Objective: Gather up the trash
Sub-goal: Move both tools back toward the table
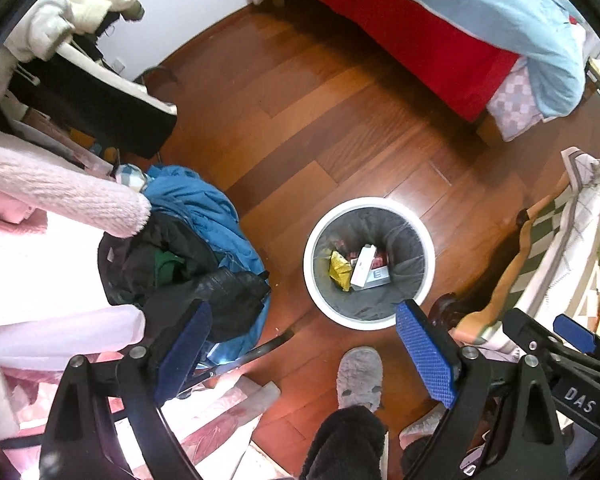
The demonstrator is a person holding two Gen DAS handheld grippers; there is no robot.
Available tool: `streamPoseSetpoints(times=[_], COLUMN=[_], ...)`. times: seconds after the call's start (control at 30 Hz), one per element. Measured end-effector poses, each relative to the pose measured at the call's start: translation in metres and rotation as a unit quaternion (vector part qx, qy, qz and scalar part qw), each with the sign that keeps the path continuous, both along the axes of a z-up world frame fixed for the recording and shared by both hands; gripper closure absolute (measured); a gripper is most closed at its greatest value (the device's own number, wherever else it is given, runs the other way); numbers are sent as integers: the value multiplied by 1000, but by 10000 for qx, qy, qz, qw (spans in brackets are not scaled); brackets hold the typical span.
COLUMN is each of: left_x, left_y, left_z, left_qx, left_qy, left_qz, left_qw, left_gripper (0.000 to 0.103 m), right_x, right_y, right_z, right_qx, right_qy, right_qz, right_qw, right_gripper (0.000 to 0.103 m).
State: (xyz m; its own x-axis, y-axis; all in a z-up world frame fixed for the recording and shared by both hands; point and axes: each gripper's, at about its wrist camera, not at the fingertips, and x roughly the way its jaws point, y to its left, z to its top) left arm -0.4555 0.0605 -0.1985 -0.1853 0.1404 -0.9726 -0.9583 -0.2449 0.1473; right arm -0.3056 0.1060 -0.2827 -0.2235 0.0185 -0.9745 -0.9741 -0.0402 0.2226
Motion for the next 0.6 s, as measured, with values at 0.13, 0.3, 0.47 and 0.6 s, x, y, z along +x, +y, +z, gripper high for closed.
streamPoseSetpoints(times=[0.13, 0.3, 0.47, 0.6], left_x=[24, 78, 162, 249], left_y=[-3, -1, 3, 1], left_z=[23, 36, 18, -19], left_qx=[96, 197, 119, -79], left_qy=[64, 194, 153, 36], left_qz=[-200, -582, -1169, -1685], left_qw=[9997, 9979, 9930, 9857], left_gripper=[9, 9, 9, 9], right_x=[24, 81, 165, 253], right_y=[-9, -26, -56, -93], right_z=[38, 81, 98, 89], right_qx=[146, 298, 316, 172], right_qy=[282, 722, 803, 495], right_qz=[-228, -789, -1557, -2339], right_qw=[9992, 9938, 9840, 9708], right_gripper=[6, 6, 6, 6])
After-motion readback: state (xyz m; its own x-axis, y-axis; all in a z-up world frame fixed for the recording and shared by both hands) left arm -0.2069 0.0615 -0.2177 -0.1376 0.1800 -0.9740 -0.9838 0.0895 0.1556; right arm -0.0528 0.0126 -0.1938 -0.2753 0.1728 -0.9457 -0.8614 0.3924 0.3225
